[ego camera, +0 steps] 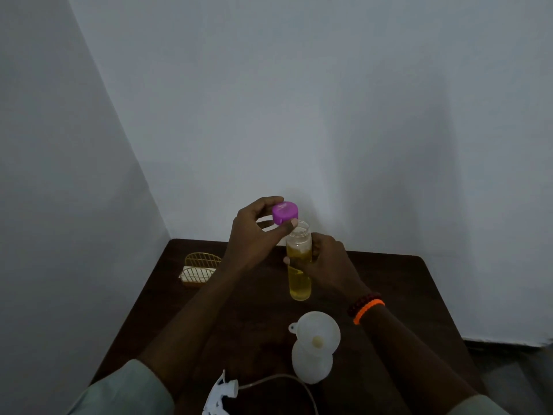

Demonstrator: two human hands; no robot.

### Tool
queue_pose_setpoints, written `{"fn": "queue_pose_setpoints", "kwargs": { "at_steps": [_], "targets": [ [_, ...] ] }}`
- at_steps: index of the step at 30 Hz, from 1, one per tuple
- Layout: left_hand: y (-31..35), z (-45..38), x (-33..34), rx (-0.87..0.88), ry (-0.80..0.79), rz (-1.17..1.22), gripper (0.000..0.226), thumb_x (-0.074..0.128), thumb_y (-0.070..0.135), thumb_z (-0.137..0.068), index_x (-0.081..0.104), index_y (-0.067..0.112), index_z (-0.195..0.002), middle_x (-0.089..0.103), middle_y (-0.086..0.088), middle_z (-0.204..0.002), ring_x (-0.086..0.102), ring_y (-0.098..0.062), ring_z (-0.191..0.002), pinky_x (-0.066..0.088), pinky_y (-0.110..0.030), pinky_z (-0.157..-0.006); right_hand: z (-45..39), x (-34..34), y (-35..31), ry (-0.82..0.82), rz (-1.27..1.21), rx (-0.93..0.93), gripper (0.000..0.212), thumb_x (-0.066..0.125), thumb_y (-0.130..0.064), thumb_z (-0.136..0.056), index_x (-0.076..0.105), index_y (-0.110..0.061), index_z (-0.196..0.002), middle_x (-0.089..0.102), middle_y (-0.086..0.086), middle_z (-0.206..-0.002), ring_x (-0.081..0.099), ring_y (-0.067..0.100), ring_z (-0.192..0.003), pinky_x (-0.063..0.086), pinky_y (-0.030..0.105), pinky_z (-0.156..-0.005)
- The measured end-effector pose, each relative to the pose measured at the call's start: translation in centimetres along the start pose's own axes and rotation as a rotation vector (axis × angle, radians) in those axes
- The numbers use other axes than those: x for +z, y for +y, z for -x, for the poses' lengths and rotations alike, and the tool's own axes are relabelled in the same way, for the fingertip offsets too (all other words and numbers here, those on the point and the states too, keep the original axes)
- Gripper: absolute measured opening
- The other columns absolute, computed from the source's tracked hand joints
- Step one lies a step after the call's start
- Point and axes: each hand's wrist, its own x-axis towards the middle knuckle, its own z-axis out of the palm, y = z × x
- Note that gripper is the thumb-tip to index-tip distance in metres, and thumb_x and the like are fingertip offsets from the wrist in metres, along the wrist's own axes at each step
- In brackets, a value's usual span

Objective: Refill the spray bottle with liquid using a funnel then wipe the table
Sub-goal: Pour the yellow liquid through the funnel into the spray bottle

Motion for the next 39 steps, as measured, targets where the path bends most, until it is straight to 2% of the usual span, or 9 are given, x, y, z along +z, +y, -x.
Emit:
{"fn": "queue_pose_setpoints", "kwargs": {
  "at_steps": [2,6,10,15,21,25,33,36,39],
  "targets": [
    [-1.3,0.4,-0.8,-0.025,0.023,0.004,0.053,0.087,0.023,-0.075,0.066,0.019,-0.124,0.071,0.002,-0.121,0.065,-0.015,-0.115,0.059,-0.035,-0.093,0.2,-0.1,0.5,0.007,-0.004,0.008,0.042,0.082,-0.044,-0.072,0.068,-0.025,-0.106,0.071,-0.015,-0.092,0.067,-0.005,-0.087,0.052,0.012,-0.073],
    [-5.5,2.0,-2.4,-0.115,0.048,-0.084,0.055,0.088,0.015,-0.072,0.065,0.015,-0.123,0.07,0.0,-0.12,0.065,-0.013,-0.113,0.058,-0.032,-0.093,0.4,-0.4,1.7,0.039,-0.014,0.02,0.042,0.083,-0.045,-0.071,0.07,-0.022,-0.102,0.074,-0.01,-0.091,0.069,-0.004,-0.085,0.056,0.014,-0.072],
    [-11.2,5.3,-2.6,-0.244,-0.069,-0.278,0.058,0.086,0.018,-0.073,0.062,0.018,-0.127,0.065,0.001,-0.126,0.059,-0.011,-0.116,0.051,-0.029,-0.1,0.6,-0.5,3.2,0.065,-0.011,0.037,0.042,0.086,-0.039,-0.071,0.07,-0.017,-0.104,0.075,-0.008,-0.094,0.07,-0.001,-0.086,0.057,0.016,-0.072],
    [-17.5,9.2,-1.0,-0.346,-0.234,-0.542,0.063,0.088,0.023,-0.069,0.061,0.023,-0.126,0.063,0.0,-0.128,0.058,-0.016,-0.121,0.049,-0.037,-0.106,1.1,-0.5,5.2,0.081,-0.022,0.081,0.053,0.086,-0.034,-0.072,0.067,-0.014,-0.117,0.072,-0.005,-0.108,0.067,0.0,-0.095,0.052,0.009,-0.075],
    [-21.1,11.2,0.6,-0.439,-0.333,-0.746,0.062,0.083,0.034,-0.07,0.057,0.034,-0.126,0.059,0.004,-0.129,0.05,-0.021,-0.125,0.04,-0.04,-0.107,1.8,-0.7,6.8,0.086,0.008,0.106,0.055,0.087,-0.033,-0.071,0.067,-0.013,-0.118,0.072,-0.004,-0.109,0.066,0.002,-0.098,0.052,0.008,-0.076],
    [-21.9,11.4,0.9,-0.452,-0.367,-0.763,0.06,0.083,0.033,-0.071,0.059,0.033,-0.125,0.06,0.004,-0.129,0.051,-0.021,-0.126,0.04,-0.04,-0.109,2.2,-0.6,7.5,0.073,0.008,0.139,0.051,0.087,-0.035,-0.071,0.067,-0.019,-0.116,0.07,-0.011,-0.105,0.063,-0.01,-0.091,0.05,0.006,-0.075],
    [-22.1,11.9,0.7,-0.473,-0.388,-0.743,0.062,0.085,0.025,-0.071,0.06,0.023,-0.128,0.061,0.001,-0.13,0.054,-0.018,-0.124,0.04,-0.027,-0.102,3.2,-1.5,7.8,0.082,-0.001,0.148,0.054,0.086,-0.029,-0.073,0.066,-0.013,-0.12,0.071,-0.002,-0.111,0.066,0.003,-0.099,0.051,0.011,-0.078],
    [-20.4,12.0,0.7,-0.471,-0.297,-0.701,0.04,0.073,0.019,-0.086,0.064,0.018,-0.126,0.063,-0.003,-0.129,0.056,-0.016,-0.12,0.042,-0.029,-0.103,4.1,-2.3,7.5,0.099,-0.013,0.154,0.051,0.086,-0.027,-0.073,0.065,-0.016,-0.118,0.07,-0.003,-0.111,0.064,-0.004,-0.095,0.052,0.011,-0.079],
    [-16.8,12.1,0.9,-0.573,-0.216,-0.424,0.011,0.062,0.024,-0.097,0.07,0.03,-0.101,0.073,0.005,-0.101,0.066,-0.002,-0.086,0.053,-0.019,-0.074,5.5,-3.2,7.4,0.119,-0.025,0.173,0.052,0.086,-0.028,-0.073,0.066,-0.013,-0.118,0.072,-0.001,-0.112,0.067,0.005,-0.101,0.057,0.025,-0.088]
  ]
}}
